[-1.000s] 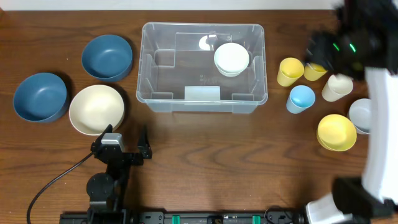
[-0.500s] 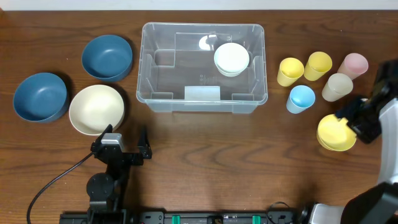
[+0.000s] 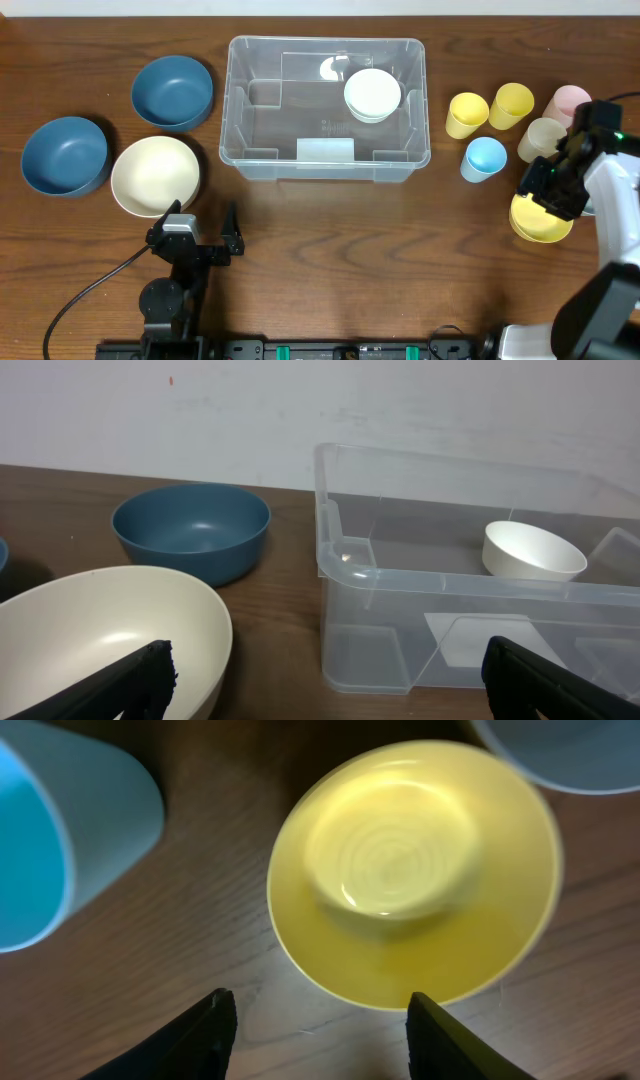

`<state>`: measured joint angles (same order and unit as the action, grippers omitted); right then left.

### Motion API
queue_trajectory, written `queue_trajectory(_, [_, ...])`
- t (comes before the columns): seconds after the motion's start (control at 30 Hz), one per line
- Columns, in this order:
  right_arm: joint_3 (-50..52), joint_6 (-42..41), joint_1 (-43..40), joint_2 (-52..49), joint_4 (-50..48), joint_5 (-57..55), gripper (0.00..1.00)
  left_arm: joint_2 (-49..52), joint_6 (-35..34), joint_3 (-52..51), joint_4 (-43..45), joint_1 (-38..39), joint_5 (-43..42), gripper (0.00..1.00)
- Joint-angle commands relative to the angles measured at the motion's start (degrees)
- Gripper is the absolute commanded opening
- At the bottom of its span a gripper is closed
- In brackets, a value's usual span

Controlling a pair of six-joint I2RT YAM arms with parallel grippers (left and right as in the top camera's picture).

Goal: Pack container
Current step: 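Move the right gripper to the yellow bowl and grasp its rim, then carry the yellow bowl over the container and lower it onto the white bowl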

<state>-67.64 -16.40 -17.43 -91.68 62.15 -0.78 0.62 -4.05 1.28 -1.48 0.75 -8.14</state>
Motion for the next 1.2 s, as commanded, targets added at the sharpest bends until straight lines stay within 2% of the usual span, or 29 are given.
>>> queue_trajectory(0.0, [-0.2,0.7,1.2,-4.0,-0.3,-0.9,0.58,-0.3,0.8,-1.0,-1.9,-0.3,-0.4,0.98])
queue_trajectory(0.1, [-0.2,-0.3,1.6,-7.4,-0.7,-0.9,0.57,-0.3,0.8,-1.0,-1.9,-0.3,-0.4,0.98])
queue_trajectory(0.23, [-0.2,-0.7,1.7,-11.8,-1.1,-0.8,0.47,-0.3,0.7,-1.0,-1.9,-0.3,-0.4,0.98])
queue_trajectory(0.33, [-0.2,-0.7,1.7,-14.3,-1.2,-0.7,0.30,-0.3,0.7,-1.0,-1.9,-0.3,-0.4,0.98])
queue_trajectory(0.53, [-0.2,-0.7,1.7,-15.1,-1.4,-0.7,0.14,-0.3,0.8,-1.0,-1.9,-0.3,-0.4,0.98])
queue_trajectory(0.63, [-0.2,-1.0,1.9,-15.1,-1.1,-0.7,0.02,-0.3,0.7,-1.0,-1.9,-0.3,-0.4,0.98])
queue_trajectory(0.97, [-0.4,-1.2,5.4,-14.1,0.1,-0.8,0.01,-0.3,0.7,-1.0,-1.9,-0.3,-0.4,0.98])
queue_trajectory(1.17, [-3.5,-1.7,8.2,-8.6,3.8,1.7,0.01,-0.3,0.8,-1.0,-1.9,-0.3,-0.4,0.98])
